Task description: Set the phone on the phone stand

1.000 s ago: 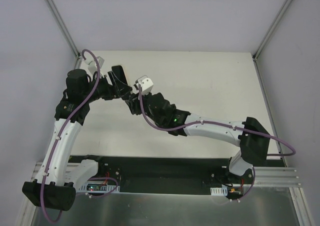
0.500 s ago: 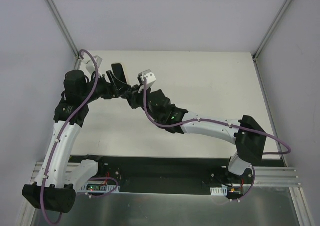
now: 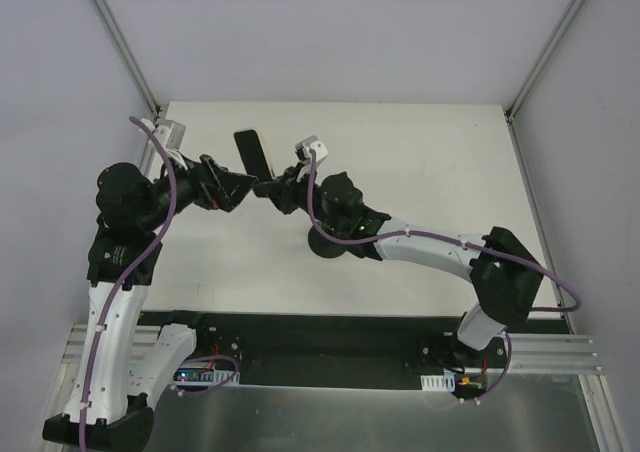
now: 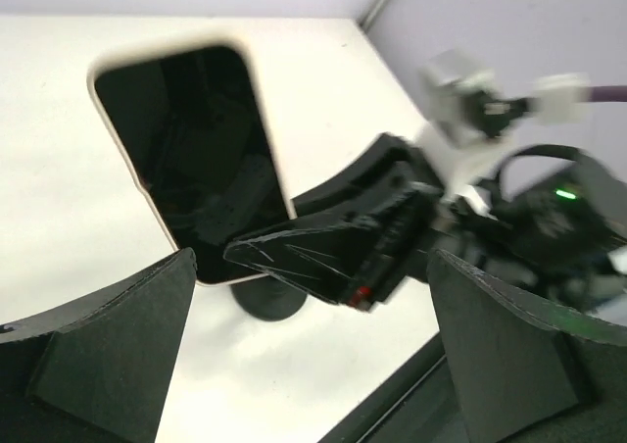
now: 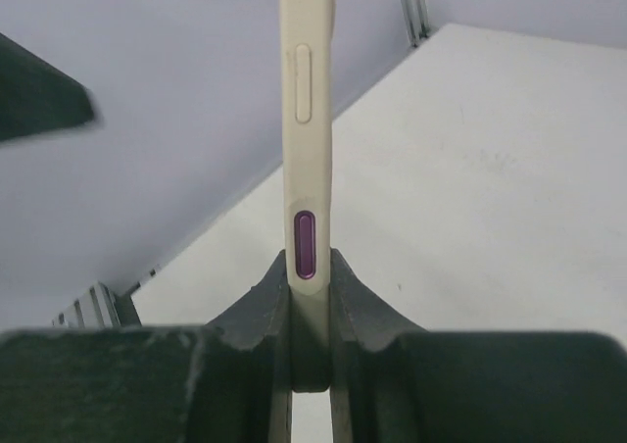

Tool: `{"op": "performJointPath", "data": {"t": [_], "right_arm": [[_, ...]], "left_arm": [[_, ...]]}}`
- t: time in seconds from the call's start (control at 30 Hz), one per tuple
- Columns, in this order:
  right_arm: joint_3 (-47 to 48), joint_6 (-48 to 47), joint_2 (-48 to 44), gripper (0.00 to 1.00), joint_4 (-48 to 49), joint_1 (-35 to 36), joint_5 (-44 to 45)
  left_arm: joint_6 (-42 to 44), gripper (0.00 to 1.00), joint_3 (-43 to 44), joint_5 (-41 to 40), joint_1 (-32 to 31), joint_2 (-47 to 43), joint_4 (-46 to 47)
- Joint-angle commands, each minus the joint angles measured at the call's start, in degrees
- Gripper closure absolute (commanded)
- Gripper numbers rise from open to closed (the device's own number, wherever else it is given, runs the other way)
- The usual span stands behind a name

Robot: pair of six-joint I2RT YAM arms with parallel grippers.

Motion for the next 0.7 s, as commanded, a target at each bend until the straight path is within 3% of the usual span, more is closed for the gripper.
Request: {"op": "performJointPath", "data": {"t": [0.0, 0.23, 0.5, 0.63, 0.67], "right_arm": [[-7.2, 4.3, -11.7, 0.99, 7.4, -4.0, -11.5], [-12.1, 4.4, -21.7, 0.99, 5.7, -7.9, -31.9], [-16.7, 5.1, -30.6, 0.99, 5.7, -9.0, -38.4], [-17.6, 6.6, -31.9, 0.99, 7.9, -9.1, -41.8], [-17.7, 6.6, -32.1, 0.99, 7.9, -9.0, -42.2]], "left_arm": [[-3.1, 0.01, 4.0, 8.9, 0.1, -3.1, 1.7], [-7.5, 0.02, -0.3, 17.7, 0.0, -5.8, 7.8], [-11.2, 0.02, -1.4, 22.3, -0.8, -5.9, 13.9], [-24.0, 0.05, -6.0, 27.7, -2.3, -7.0, 32.9], [-26.5, 0.06, -7.6, 28.2, -2.9, -6.7, 41.2]]}}
